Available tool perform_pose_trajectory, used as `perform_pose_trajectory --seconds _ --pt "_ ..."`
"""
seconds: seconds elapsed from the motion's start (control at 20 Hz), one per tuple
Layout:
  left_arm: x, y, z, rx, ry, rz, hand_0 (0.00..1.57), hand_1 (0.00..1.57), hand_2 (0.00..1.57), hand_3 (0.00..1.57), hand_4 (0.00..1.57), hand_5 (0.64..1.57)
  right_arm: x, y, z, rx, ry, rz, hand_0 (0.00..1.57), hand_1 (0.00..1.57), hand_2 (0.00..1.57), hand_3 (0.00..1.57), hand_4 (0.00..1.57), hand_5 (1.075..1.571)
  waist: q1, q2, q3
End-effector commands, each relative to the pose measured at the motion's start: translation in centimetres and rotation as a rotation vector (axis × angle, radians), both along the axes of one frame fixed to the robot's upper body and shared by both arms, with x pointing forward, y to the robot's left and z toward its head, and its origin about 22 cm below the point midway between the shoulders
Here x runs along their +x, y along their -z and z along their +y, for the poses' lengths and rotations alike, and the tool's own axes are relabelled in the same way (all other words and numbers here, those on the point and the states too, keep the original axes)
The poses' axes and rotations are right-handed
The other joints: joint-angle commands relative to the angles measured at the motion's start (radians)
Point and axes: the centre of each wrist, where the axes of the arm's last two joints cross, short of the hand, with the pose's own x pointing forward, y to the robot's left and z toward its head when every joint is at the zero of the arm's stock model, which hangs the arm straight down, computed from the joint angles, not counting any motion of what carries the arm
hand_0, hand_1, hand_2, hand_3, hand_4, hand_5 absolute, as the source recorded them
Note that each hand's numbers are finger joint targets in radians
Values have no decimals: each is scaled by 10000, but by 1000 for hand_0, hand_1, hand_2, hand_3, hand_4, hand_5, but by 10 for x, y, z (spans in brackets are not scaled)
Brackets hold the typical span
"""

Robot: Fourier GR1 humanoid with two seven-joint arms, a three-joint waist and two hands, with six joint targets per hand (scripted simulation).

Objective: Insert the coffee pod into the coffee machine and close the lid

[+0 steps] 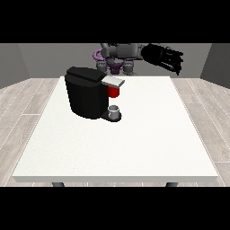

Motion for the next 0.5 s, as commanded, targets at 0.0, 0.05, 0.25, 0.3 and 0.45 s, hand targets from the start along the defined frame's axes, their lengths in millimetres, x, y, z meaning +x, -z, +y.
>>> perform_pose_trajectory --seconds 0.0,0.05,0.25,0.3,0.45 --pt "-3 10 19 -164 -85 242 0 0 0 0 318 1571 4 6 11 209 -374 -285 0 0 0 0 0 1571 -170 -166 -5" --pt "-5 1 1 0 -143 92 0 0 0 0 349 1571 9 27 14 93 -586 -197 0 0 0 0 0 1571 -329 -36 -1" --pt "-10 26 27 -108 -422 866 0 0 0 0 329 1571 0 54 51 208 -1672 -132 0 0 0 0 0 1571 -787 -760 -4" --pt "-10 27 16 -318 -455 1040 0 0 0 0 248 1571 0 54 58 116 -1832 -10 0 0 0 0 0 1571 -942 -980 -4" --pt "-21 47 30 -317 -881 1459 0 0 0 0 266 1571 -4 83 64 346 -2625 56 0 0 0 0 181 1571 -1503 -1465 -2"
